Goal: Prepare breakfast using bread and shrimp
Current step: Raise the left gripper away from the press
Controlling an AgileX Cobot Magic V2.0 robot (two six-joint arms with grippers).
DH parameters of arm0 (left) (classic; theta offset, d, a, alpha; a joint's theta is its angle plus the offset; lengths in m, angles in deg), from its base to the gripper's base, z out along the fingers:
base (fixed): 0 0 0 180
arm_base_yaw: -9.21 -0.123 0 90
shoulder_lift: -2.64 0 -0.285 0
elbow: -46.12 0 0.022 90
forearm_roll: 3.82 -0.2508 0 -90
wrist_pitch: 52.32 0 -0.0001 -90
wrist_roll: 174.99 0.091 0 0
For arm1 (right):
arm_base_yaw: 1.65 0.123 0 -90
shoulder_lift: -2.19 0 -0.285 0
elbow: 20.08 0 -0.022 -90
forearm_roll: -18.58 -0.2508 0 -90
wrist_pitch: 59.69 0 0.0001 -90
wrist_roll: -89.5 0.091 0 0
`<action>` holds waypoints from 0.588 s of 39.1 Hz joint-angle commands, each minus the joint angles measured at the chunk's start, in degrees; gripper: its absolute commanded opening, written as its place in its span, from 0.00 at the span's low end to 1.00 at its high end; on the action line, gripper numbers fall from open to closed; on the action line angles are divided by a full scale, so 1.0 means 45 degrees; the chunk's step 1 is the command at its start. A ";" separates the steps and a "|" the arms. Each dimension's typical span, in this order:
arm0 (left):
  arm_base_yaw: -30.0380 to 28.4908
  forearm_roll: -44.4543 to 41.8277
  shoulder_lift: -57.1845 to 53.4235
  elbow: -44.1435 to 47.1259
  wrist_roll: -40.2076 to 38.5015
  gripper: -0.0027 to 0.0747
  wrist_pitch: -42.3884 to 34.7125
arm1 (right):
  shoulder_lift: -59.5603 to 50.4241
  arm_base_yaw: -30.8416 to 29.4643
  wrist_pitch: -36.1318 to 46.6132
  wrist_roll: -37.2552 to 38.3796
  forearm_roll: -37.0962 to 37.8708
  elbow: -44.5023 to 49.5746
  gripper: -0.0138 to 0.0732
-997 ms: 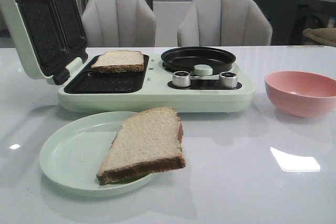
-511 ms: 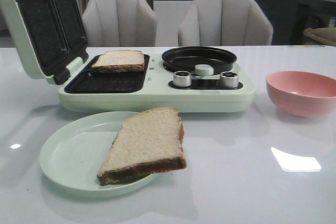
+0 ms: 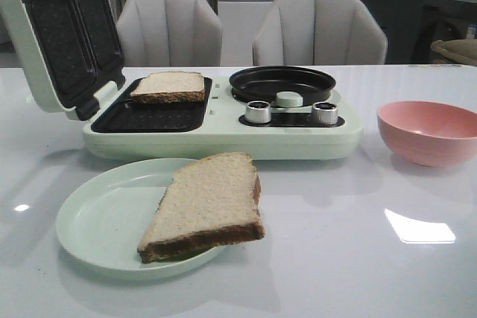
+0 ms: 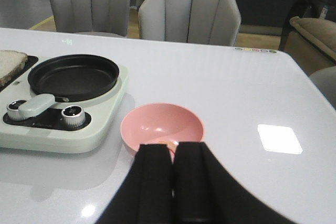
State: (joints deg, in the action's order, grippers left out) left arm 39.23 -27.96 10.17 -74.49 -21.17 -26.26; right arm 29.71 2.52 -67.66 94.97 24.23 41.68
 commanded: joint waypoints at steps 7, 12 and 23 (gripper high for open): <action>-0.0007 -0.0010 -0.0191 -0.0354 -0.0163 0.83 -0.0845 | 0.0420 0.0022 0.1034 0.0067 -0.1068 -0.0526 0.37; -0.0007 -0.0010 -0.0191 -0.0354 -0.0163 0.83 -0.0845 | 0.0792 0.0022 0.0203 0.0067 -0.1556 -0.1105 0.58; -0.0007 -0.0010 -0.0191 -0.0354 -0.0163 0.83 -0.0845 | 0.3645 0.0022 -0.0816 0.0067 -0.4260 -0.2843 0.76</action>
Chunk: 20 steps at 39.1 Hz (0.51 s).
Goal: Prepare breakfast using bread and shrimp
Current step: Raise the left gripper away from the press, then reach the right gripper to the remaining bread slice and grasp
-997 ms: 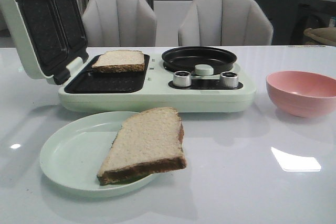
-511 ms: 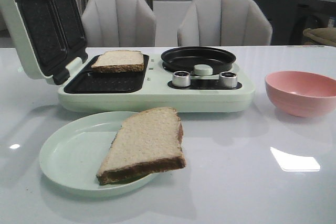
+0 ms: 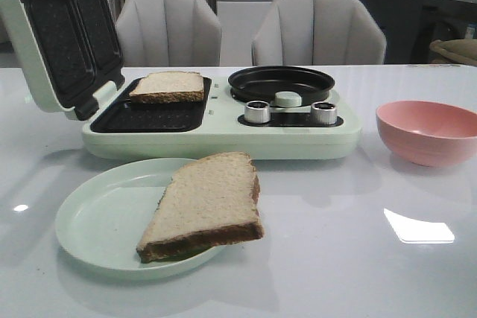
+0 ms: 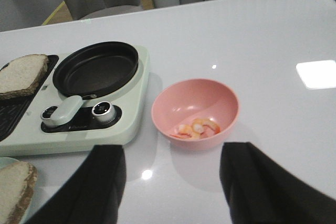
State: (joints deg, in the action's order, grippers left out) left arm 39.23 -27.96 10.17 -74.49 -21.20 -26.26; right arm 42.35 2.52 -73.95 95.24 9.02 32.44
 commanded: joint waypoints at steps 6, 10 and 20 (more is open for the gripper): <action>-0.0007 -0.0010 -0.0191 -0.0354 -0.0155 0.83 -0.0845 | 0.3168 0.0296 -0.1049 0.0008 -0.2954 -0.1937 0.76; -0.0007 -0.0010 -0.0191 -0.0354 -0.0155 0.83 -0.0845 | 0.4877 0.0956 -0.1499 -0.0289 -0.4385 -0.2657 0.76; -0.0007 -0.0010 -0.0191 -0.0354 -0.0155 0.83 -0.0845 | 0.8734 0.2976 -0.1638 -0.2177 -0.6980 -0.4271 0.76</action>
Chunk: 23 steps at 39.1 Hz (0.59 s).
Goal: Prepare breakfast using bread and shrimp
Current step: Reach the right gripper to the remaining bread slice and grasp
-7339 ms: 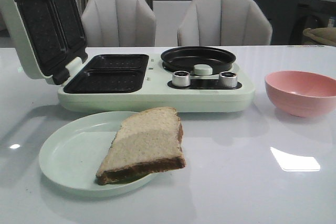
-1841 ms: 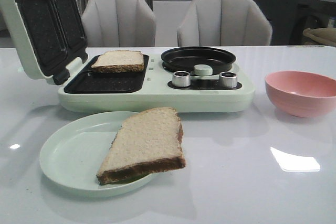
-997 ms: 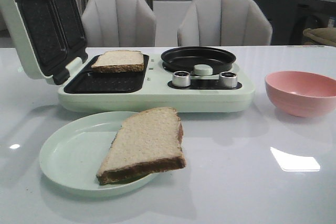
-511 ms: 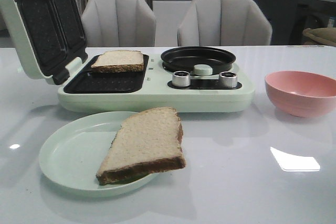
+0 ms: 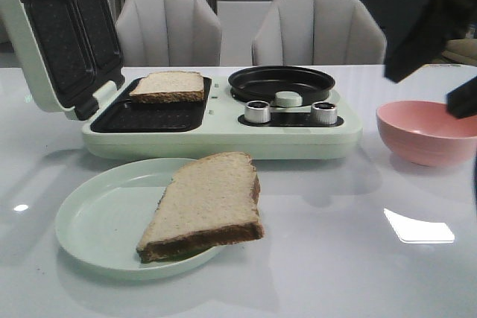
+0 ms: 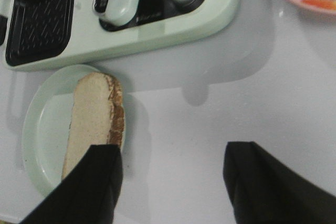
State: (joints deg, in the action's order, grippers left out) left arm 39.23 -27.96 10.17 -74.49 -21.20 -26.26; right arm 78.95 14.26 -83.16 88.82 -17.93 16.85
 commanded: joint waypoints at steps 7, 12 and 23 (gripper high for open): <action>-0.0007 -0.0010 -0.0191 -0.0354 -0.0155 0.83 -0.0845 | 0.2933 0.0717 -0.0280 -0.2419 -0.3620 -0.1829 0.76; -0.0007 -0.0010 -0.0191 -0.0354 -0.0155 0.83 -0.0845 | 0.4365 0.0717 -0.1187 -0.4868 -0.6574 -0.2472 0.76; -0.0007 -0.0010 -0.0191 -0.0354 -0.0155 0.83 -0.0845 | 0.6388 0.0717 -0.1839 -0.9681 -1.1584 -0.2846 0.76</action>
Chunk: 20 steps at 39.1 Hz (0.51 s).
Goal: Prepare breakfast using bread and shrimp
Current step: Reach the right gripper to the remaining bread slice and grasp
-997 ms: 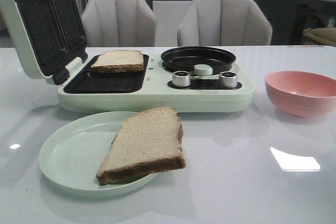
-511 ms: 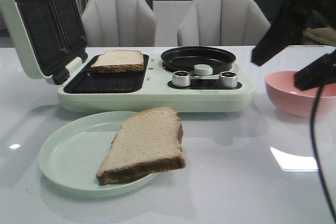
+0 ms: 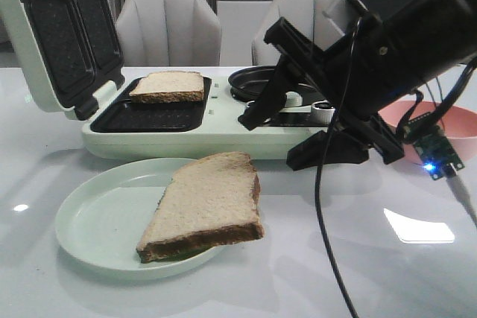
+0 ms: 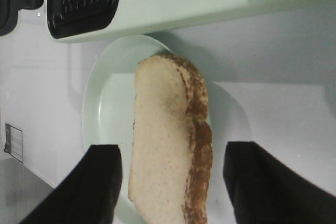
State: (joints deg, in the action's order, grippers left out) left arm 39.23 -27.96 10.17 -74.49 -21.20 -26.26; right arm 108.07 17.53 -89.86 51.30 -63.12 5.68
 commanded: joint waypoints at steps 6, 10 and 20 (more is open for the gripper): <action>-0.0007 -0.0010 -0.0191 -0.0354 -0.0155 0.83 -0.0845 | 0.0710 -0.0009 -0.0407 -0.2197 -0.2030 -0.0364 0.76; -0.0007 -0.0010 -0.0191 -0.0354 -0.0155 0.83 -0.0845 | 0.1012 -0.0009 -0.0492 -0.2516 -0.2068 -0.0379 0.76; -0.0007 -0.0010 -0.0191 -0.0354 -0.0155 0.83 -0.0845 | 0.1683 -0.0005 -0.1527 -0.2907 -0.2391 -0.0845 0.76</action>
State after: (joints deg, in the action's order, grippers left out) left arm 39.23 -27.96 10.17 -74.49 -21.20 -26.26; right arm 117.45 17.53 -92.22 39.44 -71.81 4.21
